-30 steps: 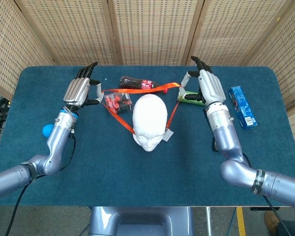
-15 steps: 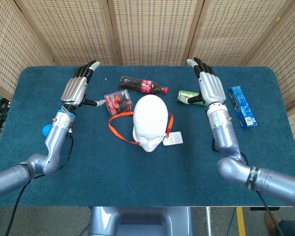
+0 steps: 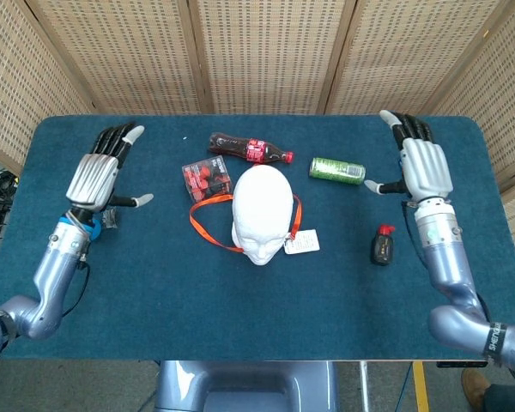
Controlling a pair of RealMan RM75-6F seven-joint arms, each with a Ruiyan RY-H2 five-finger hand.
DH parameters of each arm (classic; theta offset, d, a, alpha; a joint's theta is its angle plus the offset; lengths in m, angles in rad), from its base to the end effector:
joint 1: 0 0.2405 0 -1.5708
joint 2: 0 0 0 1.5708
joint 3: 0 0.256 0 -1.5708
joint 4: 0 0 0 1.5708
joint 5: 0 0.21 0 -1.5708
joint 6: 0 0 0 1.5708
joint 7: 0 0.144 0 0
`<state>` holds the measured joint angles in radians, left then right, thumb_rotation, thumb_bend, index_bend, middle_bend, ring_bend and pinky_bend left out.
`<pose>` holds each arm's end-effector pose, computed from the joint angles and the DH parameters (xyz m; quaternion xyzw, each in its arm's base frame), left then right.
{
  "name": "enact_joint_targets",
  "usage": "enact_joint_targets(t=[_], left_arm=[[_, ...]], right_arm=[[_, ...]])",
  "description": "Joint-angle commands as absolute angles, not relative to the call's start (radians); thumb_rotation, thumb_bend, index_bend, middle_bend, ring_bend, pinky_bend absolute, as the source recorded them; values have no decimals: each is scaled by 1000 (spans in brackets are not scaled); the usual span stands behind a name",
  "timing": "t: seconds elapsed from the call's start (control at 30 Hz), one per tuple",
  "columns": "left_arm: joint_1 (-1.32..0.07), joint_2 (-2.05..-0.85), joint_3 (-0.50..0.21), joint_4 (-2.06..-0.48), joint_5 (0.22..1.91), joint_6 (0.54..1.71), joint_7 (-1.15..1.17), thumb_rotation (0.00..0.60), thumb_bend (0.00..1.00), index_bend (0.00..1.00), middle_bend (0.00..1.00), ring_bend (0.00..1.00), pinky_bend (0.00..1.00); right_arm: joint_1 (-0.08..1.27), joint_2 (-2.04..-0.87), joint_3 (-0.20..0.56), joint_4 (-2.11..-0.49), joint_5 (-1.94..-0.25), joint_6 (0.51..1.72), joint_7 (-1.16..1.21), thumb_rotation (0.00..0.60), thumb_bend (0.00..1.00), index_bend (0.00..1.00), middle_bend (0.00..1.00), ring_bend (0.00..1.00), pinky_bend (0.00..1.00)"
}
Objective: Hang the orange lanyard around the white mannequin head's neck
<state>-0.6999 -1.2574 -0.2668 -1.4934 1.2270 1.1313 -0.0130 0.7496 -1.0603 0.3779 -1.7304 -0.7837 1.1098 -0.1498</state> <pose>-0.1649 0.3857 0.1251 -0.6379 -0.3437 -0.5011 0.4731 -0.1467 -0.3959 0.1865 0.5494 -0.4238 0.4868 0.5306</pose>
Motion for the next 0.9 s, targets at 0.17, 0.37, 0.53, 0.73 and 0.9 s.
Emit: enact_joint_targets(t=[0.17, 0.37, 0.53, 0.73, 0.9], left_arm=[[-543, -1141, -167, -1652, 1267, 1272, 81, 598, 0, 0, 0, 0, 0], [-432, -1082, -105, -1746, 1279, 1369, 146, 600, 0, 0, 0, 0, 0], [-368, -1063, -70, -1787, 1297, 1413, 158, 600, 0, 0, 0, 0, 0], [-326, -1058, -58, -1776, 1332, 1437, 103, 600, 0, 0, 0, 0, 0], [-320, -1064, -66, -1748, 1349, 1433, 83, 600, 0, 0, 0, 0, 0]], right_arm=[[561, -973, 225, -1752, -977, 1122, -15, 600, 658, 99, 734, 680, 735], [467, -977, 83, -1699, -1195, 1087, 62, 600, 777, 134, 774, 711, 862], [440, -1037, 3, -1620, -1341, 1074, 59, 600, 790, 150, 778, 712, 868], [465, -1159, -25, -1536, -1414, 1018, 16, 600, 790, 95, 778, 715, 875], [505, -1240, 8, -1491, -1388, 967, -24, 600, 790, 72, 778, 719, 898]])
